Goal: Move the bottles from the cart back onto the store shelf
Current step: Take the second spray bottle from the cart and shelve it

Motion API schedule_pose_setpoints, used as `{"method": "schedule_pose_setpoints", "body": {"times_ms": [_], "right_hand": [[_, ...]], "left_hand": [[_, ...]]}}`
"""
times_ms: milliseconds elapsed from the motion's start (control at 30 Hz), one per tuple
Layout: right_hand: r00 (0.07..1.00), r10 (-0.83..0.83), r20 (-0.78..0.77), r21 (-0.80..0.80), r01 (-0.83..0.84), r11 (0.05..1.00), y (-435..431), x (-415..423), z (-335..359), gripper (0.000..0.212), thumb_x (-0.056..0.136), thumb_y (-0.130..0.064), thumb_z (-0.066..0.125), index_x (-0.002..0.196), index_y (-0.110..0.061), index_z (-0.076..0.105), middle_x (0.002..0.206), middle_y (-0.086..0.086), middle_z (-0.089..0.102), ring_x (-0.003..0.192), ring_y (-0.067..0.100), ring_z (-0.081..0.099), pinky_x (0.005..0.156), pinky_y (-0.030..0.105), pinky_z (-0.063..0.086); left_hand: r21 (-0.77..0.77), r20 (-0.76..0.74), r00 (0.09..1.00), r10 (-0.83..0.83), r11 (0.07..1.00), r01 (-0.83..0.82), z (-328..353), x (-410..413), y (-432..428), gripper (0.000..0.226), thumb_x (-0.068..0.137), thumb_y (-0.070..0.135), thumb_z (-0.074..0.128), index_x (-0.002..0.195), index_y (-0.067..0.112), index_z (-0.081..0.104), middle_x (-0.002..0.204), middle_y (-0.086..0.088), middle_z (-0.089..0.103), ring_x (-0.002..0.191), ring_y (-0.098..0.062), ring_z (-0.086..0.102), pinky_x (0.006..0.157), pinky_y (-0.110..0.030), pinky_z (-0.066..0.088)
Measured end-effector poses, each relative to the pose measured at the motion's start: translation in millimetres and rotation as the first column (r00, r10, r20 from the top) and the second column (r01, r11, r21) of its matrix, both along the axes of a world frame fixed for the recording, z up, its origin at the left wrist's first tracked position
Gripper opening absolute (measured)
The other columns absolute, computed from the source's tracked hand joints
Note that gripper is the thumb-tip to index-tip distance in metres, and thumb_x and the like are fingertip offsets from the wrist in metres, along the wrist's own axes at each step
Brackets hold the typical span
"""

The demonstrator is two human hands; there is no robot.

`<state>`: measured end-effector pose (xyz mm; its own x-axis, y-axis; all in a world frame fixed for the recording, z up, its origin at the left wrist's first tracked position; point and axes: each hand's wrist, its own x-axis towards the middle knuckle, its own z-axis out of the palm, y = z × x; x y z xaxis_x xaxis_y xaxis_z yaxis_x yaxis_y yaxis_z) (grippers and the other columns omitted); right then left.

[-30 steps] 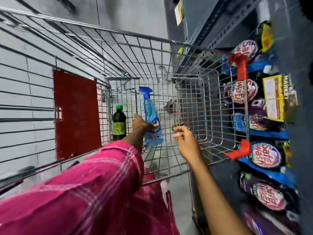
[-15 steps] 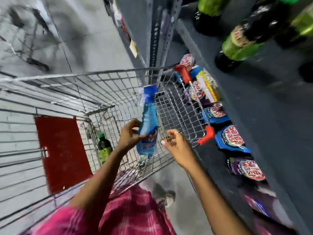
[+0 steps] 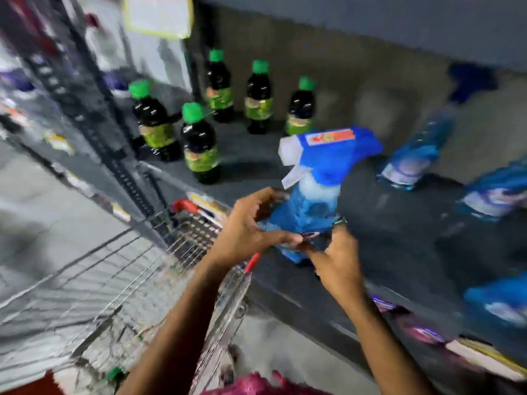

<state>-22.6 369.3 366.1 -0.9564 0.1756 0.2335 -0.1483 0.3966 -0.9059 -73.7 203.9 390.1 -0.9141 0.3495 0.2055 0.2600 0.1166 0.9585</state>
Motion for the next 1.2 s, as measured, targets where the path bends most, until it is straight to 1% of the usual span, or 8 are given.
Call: {"method": "schedule_pose_setpoints", "body": {"times_ms": [167,333,433,600,833,1000,1133,1200], "right_hand": [[0.972,-0.234,0.000,-0.046,0.233,0.971,77.0,17.3,0.8,0.039,0.071,-0.014,0.074,0.095,-0.038,0.055,0.090,-0.026,0.069,0.085,-0.010,0.064,0.071,0.006,0.046],[0.932,-0.360,0.038,-0.030,0.361,0.932,115.8,30.0,-9.7,0.043,0.071,-0.007,0.076,0.094,-0.035,0.054,0.093,-0.009,0.067,0.082,-0.014,0.061,0.069,0.003,0.044],[0.922,-0.383,0.064,-0.015,0.385,0.923,125.1,35.7,-15.6,0.042,0.068,-0.015,0.082,0.093,-0.032,0.053,0.090,-0.016,0.065,0.081,-0.017,0.059,0.066,0.000,0.041],[0.919,-0.376,0.116,-0.013,0.380,0.925,137.5,33.5,-20.0,0.050,0.063,-0.015,0.085,0.102,-0.018,0.054,0.092,-0.006,0.066,0.078,-0.008,0.061,0.065,0.002,0.043],[0.920,-0.377,0.111,-0.049,0.384,0.922,142.3,33.2,-21.9,0.056,0.064,-0.009,0.084,0.104,-0.030,0.051,0.096,-0.013,0.067,0.085,-0.009,0.062,0.070,0.002,0.044],[0.806,-0.586,-0.085,0.072,0.591,0.803,114.0,43.4,-28.8,0.080,0.065,-0.010,0.084,0.133,-0.011,0.042,0.129,0.009,0.051,0.121,0.019,0.048,0.100,0.018,0.039],[0.689,-0.642,-0.337,0.140,0.711,0.689,81.5,58.1,-36.9,0.084,0.079,-0.027,0.072,0.146,-0.026,0.023,0.154,0.001,0.021,0.144,0.018,0.021,0.118,0.024,0.022],[0.691,-0.583,-0.427,0.174,0.696,0.697,63.8,58.6,-38.7,0.074,0.083,-0.029,0.065,0.145,-0.023,0.025,0.152,0.005,0.023,0.144,0.020,0.021,0.118,0.032,0.023]], "left_hand": [[0.040,-0.001,0.977,-0.211,0.977,0.211,-4.6,-1.6,100.4,0.045,0.070,0.000,0.080,0.107,0.017,0.060,0.097,0.010,0.072,0.092,-0.004,0.067,0.082,-0.018,0.052],[0.038,0.024,0.949,-0.314,0.949,0.313,-18.0,-0.8,154.1,0.044,0.072,0.011,0.075,0.112,0.011,0.055,0.099,0.005,0.068,0.092,-0.005,0.067,0.083,-0.021,0.053],[0.009,0.041,0.935,-0.353,0.935,0.353,-26.9,-1.6,168.0,0.042,0.074,0.016,0.075,0.110,0.022,0.055,0.102,0.006,0.070,0.097,-0.011,0.069,0.085,-0.027,0.055],[0.013,0.023,0.940,-0.341,0.940,0.341,-33.4,-5.4,177.5,0.047,0.075,0.013,0.078,0.116,0.013,0.054,0.109,-0.001,0.071,0.101,-0.012,0.069,0.083,-0.021,0.054],[0.047,0.049,0.944,-0.326,0.945,0.324,-37.2,0.3,184.6,0.048,0.078,0.010,0.076,0.119,0.014,0.053,0.113,0.003,0.069,0.103,-0.006,0.067,0.082,-0.014,0.052],[0.085,0.084,0.942,-0.324,0.945,0.317,-42.3,4.6,176.6,0.056,0.077,0.011,0.078,0.125,0.017,0.050,0.122,0.000,0.065,0.112,-0.012,0.063,0.095,-0.031,0.053],[0.062,0.044,0.978,-0.203,0.978,0.201,-56.9,16.0,146.7,0.063,0.078,0.032,0.076,0.133,0.027,0.044,0.130,0.011,0.057,0.126,-0.003,0.050,0.107,-0.020,0.040],[0.047,-0.019,0.996,-0.086,0.995,0.087,-63.8,19.7,124.8,0.056,0.082,0.037,0.069,0.132,0.031,0.044,0.128,0.014,0.058,0.127,-0.004,0.050,0.107,-0.018,0.039]]}}
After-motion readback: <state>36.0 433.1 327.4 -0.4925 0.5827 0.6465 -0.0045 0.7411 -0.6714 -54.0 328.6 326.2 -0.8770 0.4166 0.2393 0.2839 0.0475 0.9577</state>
